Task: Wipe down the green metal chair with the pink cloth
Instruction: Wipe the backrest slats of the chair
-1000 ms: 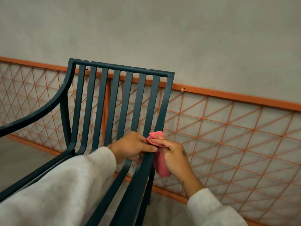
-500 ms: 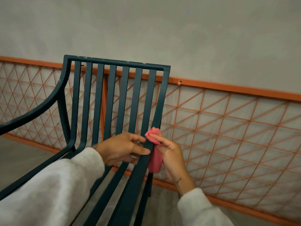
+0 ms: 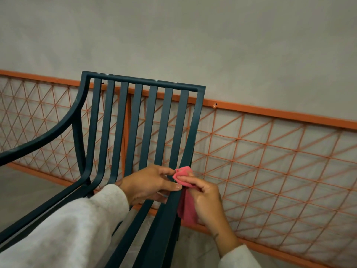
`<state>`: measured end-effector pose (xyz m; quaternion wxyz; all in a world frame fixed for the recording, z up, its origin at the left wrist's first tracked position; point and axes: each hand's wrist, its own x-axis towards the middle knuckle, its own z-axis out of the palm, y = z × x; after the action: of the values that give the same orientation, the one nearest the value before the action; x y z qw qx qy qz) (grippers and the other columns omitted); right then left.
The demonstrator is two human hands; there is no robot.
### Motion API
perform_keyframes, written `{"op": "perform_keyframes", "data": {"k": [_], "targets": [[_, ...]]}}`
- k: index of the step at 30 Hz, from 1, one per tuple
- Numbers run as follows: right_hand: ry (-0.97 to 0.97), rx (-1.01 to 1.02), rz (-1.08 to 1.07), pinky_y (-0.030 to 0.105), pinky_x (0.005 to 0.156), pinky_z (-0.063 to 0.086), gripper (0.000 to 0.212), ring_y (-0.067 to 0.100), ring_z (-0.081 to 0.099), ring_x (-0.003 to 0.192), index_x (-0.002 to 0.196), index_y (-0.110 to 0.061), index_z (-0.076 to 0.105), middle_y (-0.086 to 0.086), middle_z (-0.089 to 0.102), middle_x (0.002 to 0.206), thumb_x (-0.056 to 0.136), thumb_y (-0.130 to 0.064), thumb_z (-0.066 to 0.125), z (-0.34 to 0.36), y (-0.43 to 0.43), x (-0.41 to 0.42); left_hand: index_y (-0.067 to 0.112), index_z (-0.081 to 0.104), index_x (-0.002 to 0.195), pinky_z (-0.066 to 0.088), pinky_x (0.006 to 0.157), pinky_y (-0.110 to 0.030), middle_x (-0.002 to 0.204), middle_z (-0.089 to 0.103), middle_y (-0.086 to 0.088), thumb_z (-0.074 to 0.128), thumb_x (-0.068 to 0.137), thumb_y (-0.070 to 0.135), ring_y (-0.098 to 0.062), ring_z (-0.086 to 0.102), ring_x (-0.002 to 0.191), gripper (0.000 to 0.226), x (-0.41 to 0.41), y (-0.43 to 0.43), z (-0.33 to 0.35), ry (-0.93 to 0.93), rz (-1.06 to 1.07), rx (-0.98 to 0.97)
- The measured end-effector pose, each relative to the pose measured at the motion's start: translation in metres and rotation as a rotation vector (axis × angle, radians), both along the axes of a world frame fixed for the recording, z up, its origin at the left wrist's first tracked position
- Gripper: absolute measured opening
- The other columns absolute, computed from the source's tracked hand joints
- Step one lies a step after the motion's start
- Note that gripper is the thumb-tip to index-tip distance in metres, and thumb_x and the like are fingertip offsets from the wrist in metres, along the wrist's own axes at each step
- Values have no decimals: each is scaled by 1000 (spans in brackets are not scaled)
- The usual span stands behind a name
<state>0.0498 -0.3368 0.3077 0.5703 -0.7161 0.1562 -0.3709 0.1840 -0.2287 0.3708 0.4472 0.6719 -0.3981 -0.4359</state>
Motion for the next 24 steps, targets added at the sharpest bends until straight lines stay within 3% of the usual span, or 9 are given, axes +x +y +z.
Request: {"op": "perform_keyframes", "data": {"k": [3, 5, 9, 13, 15, 18, 21, 24], "targets": [[91, -117, -69, 2, 97, 39, 56, -23, 55, 104, 93, -29, 77, -28, 67, 105, 89, 17, 45, 18, -11, 6, 20, 63, 124, 60, 80, -34, 102, 75, -9, 74, 84, 13, -21, 74, 93, 42, 0, 0, -1, 22, 19, -1], [113, -181, -91, -1, 98, 35, 60, -29, 49, 102, 95, -34, 75, -24, 65, 112, 89, 17, 42, 23, -12, 9, 18, 60, 127, 60, 84, -39, 102, 76, -11, 75, 84, 12, -23, 74, 93, 46, 0, 0, -2, 36, 33, -4], [137, -203, -97, -5, 91, 33, 57, -31, 48, 102, 105, -28, 76, -32, 62, 109, 88, 16, 44, 13, 3, 2, 18, 68, 117, 59, 88, -41, 103, 76, -12, 72, 86, 12, -25, 73, 97, 32, -3, 1, -2, 36, 18, -27], [79, -162, -33, 2, 94, 39, 62, -17, 57, 110, 96, -36, 76, -28, 71, 106, 87, 17, 45, 2, 13, -9, 20, 69, 116, 59, 70, -23, 112, 74, -7, 71, 88, 14, -18, 72, 101, 29, -6, 5, -2, 12, 19, -33], [111, -188, -33, 7, 100, 40, 61, -12, 58, 113, 97, -36, 76, -27, 71, 107, 87, 17, 45, 5, 5, -7, 20, 69, 116, 61, 80, -32, 109, 75, -8, 70, 89, 14, -21, 72, 100, 28, -8, 8, -1, 35, 11, -36], [182, -258, -48, -2, 98, 32, 58, -27, 48, 111, 105, -29, 75, -32, 62, 113, 89, 16, 42, 19, -12, 1, 24, 68, 102, 59, 88, -43, 98, 77, -8, 70, 88, 11, -23, 74, 94, 19, -10, 8, 0, 54, 48, -35], [226, -304, -60, -1, 104, 27, 57, -35, 40, 106, 113, -24, 73, -28, 58, 121, 90, 16, 40, 27, -17, 9, 28, 62, 98, 59, 87, -42, 98, 76, -8, 70, 88, 10, -22, 74, 92, 22, -11, 8, 0, 61, 72, -36], [223, -309, -79, -7, 98, 22, 61, -36, 37, 109, 113, -31, 71, -33, 53, 121, 90, 17, 40, 20, -5, 3, 28, 65, 97, 60, 85, -39, 98, 76, -9, 69, 89, 11, -22, 74, 92, 19, -12, 10, -2, 56, 68, -40]]}}
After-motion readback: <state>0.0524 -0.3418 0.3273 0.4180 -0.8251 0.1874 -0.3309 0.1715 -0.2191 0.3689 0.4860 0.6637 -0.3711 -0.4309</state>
